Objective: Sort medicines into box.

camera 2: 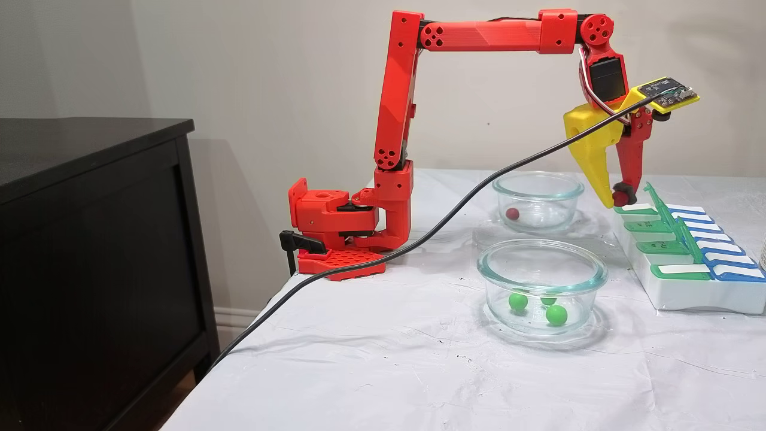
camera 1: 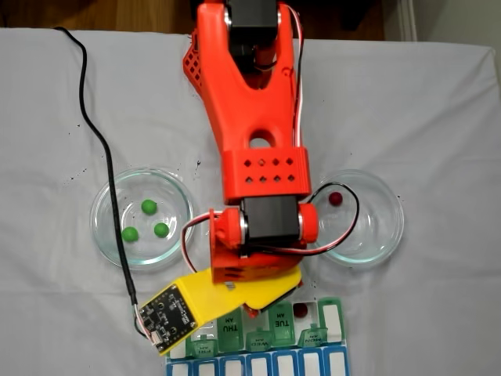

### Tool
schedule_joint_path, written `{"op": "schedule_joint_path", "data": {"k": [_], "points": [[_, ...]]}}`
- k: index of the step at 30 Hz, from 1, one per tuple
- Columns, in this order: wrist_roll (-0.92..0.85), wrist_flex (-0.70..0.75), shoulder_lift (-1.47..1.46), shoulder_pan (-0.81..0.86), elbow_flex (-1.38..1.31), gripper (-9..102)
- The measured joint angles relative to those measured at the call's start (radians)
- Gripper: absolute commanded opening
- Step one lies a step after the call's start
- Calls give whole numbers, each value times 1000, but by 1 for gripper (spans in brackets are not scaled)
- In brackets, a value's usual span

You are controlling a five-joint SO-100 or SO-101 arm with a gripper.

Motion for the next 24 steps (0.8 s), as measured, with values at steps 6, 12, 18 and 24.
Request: {"op": "schedule_joint_path", "data": {"k": [6,12,18,24], "points": [[12,-156,0,-6,55,0],[25,-244,0,-6,74,0],[25,-276,-52,-6,75,0],[8,-333,-83,-9,89,13]]}}
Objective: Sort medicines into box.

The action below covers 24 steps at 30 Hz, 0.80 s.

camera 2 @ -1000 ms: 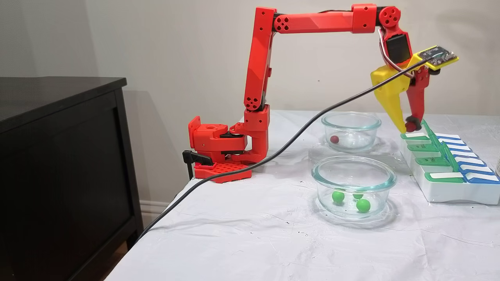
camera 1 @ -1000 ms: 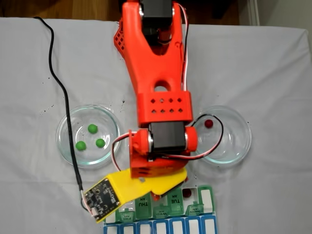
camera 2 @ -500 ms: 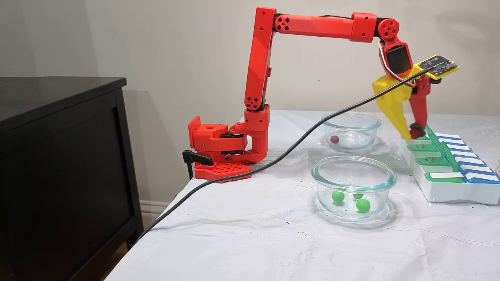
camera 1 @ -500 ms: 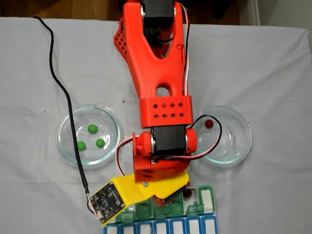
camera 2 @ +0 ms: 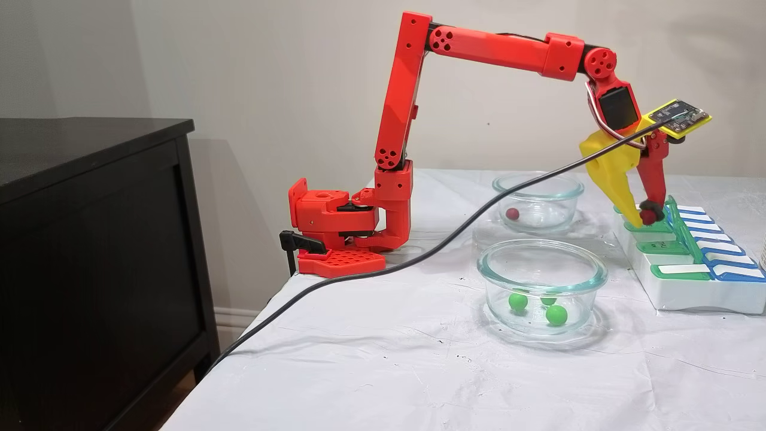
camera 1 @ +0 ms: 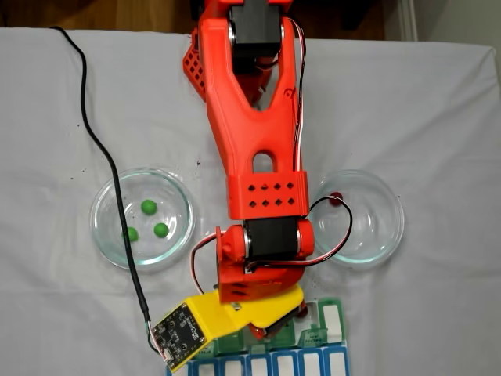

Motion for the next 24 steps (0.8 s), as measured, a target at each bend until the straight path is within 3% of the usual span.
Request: {"op": "schedule_joint_path", "data": {"k": [6,12,20,24], "points": [[-26,-18,-15,0,3,29],[-25,-18,-15,-5,14,31],[15,132,-5,-46,14,3],[77,278,44,-106,-28,0]]}}
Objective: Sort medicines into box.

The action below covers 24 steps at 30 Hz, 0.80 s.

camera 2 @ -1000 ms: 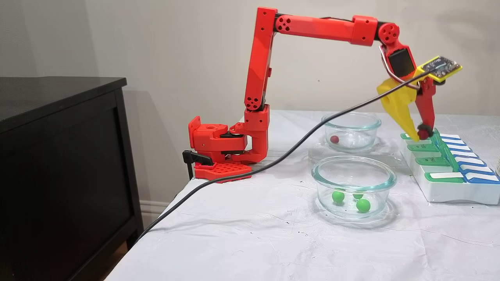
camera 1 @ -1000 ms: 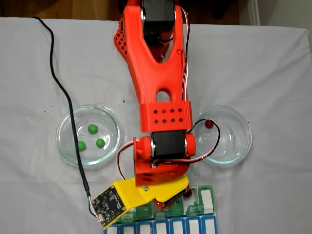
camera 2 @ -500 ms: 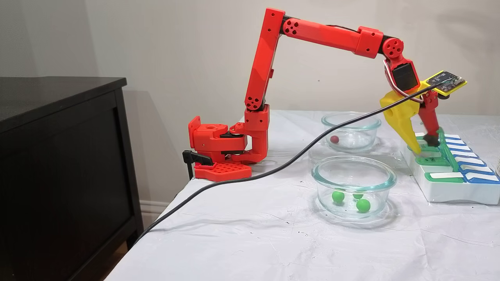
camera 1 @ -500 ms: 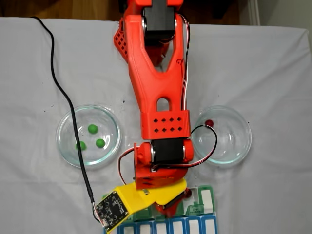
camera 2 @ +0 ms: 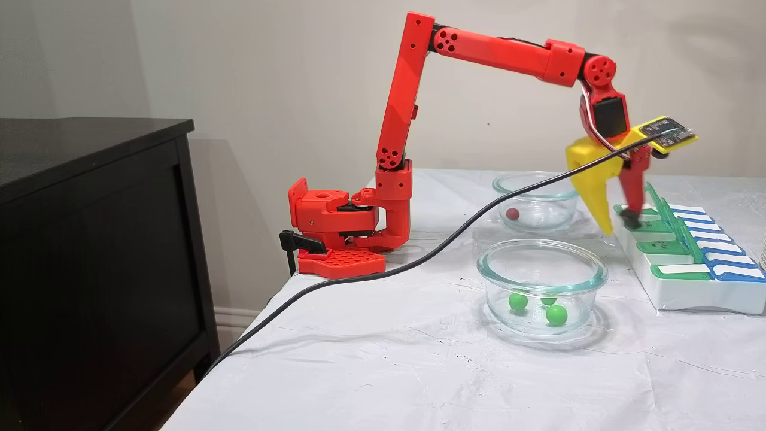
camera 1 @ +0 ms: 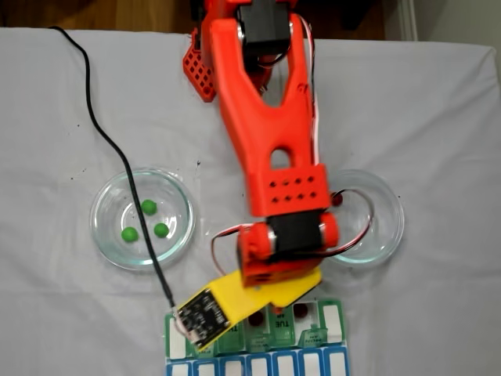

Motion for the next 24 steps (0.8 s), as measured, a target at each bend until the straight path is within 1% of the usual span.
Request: {"op": "schedule_joint_path", "data": {"k": [3,8,12,17,20,23,24], "points": [[28,101,46,-54,-32,0],[34,255,98,-190,-92,0],[5,314,129,-327,-84,0],[-31,275,144,-420,6,0],[-60,229,144,-428,51,0],[-127,156,144,-416,104,1],[-152,140,144,-408,110,5]]}}
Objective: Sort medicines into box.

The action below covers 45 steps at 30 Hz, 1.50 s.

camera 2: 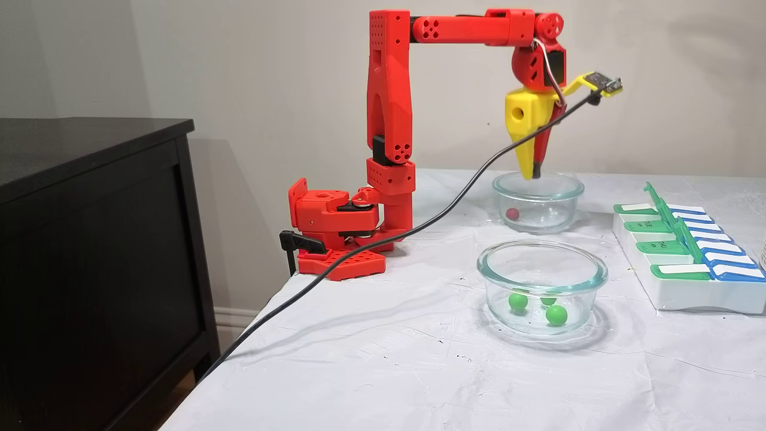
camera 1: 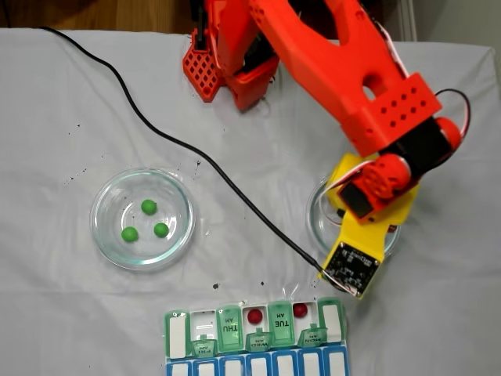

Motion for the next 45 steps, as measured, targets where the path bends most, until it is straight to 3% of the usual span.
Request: {"op": "schedule_joint_path", "data": {"k": [4,13,29,32,35,45], "points": [[-55,-3,-32,14,0,17],[-86,115,-103,-34,0,18],[-143,170,-275,-100,-6,18],[-143,173,-287,-109,-11,15],[-133,179,-295,-114,-11,2],[-72,199,-296,-97,-54,0]]}}
